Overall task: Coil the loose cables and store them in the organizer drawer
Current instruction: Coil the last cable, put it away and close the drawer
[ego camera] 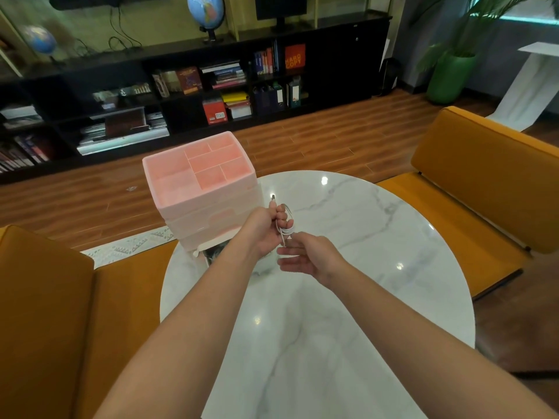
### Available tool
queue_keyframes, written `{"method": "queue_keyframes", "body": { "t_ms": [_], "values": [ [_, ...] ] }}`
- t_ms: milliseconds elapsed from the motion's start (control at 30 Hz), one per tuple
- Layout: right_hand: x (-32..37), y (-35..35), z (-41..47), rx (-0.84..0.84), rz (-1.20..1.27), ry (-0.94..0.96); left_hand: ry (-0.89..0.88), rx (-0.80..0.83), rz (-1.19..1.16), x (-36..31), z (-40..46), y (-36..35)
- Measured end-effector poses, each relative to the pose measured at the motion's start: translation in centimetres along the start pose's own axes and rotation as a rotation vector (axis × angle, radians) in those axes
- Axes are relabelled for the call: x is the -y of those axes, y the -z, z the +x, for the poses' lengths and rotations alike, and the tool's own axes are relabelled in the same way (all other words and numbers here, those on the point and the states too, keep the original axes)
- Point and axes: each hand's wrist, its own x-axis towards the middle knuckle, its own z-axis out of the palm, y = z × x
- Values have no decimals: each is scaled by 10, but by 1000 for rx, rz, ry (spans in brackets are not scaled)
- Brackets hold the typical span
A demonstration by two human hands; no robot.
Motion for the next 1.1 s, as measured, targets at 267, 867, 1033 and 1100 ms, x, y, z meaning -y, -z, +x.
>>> {"method": "queue_keyframes", "body": {
  "t_ms": [267, 867, 1033, 1100],
  "values": [
    [-1, 7, 6, -168, 317, 82, -39, -23, 178, 3, -2, 1],
    [2, 14, 10, -87, 208, 105, -113, -87, 198, 10, 3, -6],
    [5, 15, 10, -113, 220, 41, -99, -144, 206, 11, 5, -5],
    [6, 15, 10, -121, 241, 51, -70, -137, 159, 11, 4, -5]
  ]
}}
